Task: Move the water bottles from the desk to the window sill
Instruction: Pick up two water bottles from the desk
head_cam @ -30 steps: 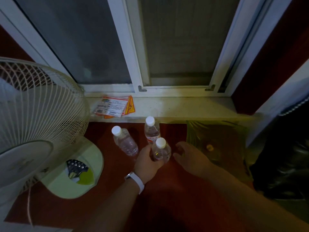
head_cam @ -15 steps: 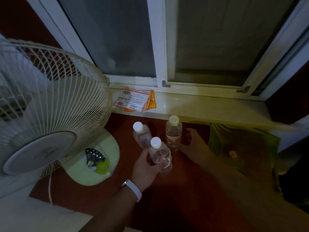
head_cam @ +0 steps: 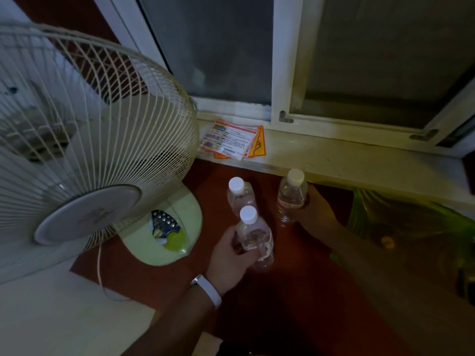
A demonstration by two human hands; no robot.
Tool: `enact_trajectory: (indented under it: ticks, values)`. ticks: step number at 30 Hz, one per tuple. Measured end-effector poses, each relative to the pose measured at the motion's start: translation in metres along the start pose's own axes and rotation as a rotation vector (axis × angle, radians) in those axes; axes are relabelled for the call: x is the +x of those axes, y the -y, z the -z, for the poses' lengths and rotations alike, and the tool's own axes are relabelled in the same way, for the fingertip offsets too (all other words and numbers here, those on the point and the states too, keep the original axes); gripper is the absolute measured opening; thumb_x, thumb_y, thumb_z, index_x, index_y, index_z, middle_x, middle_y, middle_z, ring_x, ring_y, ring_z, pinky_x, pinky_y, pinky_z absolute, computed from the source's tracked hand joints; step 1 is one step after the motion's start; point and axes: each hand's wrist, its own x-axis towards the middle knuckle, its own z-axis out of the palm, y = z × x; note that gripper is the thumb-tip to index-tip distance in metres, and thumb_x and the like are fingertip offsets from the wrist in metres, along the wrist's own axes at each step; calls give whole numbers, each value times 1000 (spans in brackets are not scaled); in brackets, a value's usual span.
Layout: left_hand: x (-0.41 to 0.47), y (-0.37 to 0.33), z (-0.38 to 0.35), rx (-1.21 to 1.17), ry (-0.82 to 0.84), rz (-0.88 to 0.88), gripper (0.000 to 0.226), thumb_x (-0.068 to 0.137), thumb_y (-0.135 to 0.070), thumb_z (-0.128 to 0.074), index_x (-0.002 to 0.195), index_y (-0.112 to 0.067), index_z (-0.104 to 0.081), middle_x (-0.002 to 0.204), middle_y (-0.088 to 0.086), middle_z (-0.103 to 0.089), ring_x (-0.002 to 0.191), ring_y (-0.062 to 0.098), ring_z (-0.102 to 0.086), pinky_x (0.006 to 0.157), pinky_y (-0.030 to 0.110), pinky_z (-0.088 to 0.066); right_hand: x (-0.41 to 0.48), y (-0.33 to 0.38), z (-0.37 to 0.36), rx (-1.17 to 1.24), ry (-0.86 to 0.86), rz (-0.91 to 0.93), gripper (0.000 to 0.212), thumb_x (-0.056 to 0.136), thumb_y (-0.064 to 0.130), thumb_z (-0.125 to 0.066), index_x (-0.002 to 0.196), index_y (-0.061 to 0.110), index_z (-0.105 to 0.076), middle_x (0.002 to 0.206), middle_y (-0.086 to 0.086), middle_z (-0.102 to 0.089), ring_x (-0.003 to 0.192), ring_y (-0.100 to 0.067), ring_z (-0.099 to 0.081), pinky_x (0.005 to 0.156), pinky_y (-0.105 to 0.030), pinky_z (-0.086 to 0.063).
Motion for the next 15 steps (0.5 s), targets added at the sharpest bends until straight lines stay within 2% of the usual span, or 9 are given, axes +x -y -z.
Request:
enact_trajectory:
  ticks: [4,8,10,13,15]
  values:
    - [0,-2,0,5,9,8,56,59,-30,-86,109,-22,-63,104,-1,-75,100,18,-70,95,43,-54,-10,-2,-2,15,-41,-7,75,62,37,-91,127,30,-55,113,11,-69,102,-9,-65,90,-33,-52]
    - [-1,-3,3,31,32,-15,49,66,-19,-85,110,-19,-64,105,1,-74,100,19,-70,94,43,-55,-30,1,2,36,-58,-17,59,69,26,-88,117,32,-53,97,23,-62,84,8,-60,68,-6,-44]
    - [-2,-4,6,30,56,-27,44,69,-17,-85,108,-19,-64,104,1,-74,99,19,-70,92,41,-55,-39,5,5,57,-70,-25,57,70,24,-88,115,32,-53,96,23,-62,80,13,-59,64,-7,-44]
    - [-1,-9,11,53,95,-52,46,67,-28,-86,107,-22,-65,102,-1,-75,98,17,-70,88,35,-55,-55,14,8,112,-90,-38,59,70,21,-88,115,32,-52,101,17,-65,87,5,-63,73,-17,-49]
    - [0,-13,15,46,127,-75,43,71,-16,-86,108,-18,-65,99,0,-75,95,14,-71,81,24,-54,-68,22,10,137,-124,-31,60,69,20,-88,117,29,-53,105,13,-67,91,1,-65,77,-22,-52]
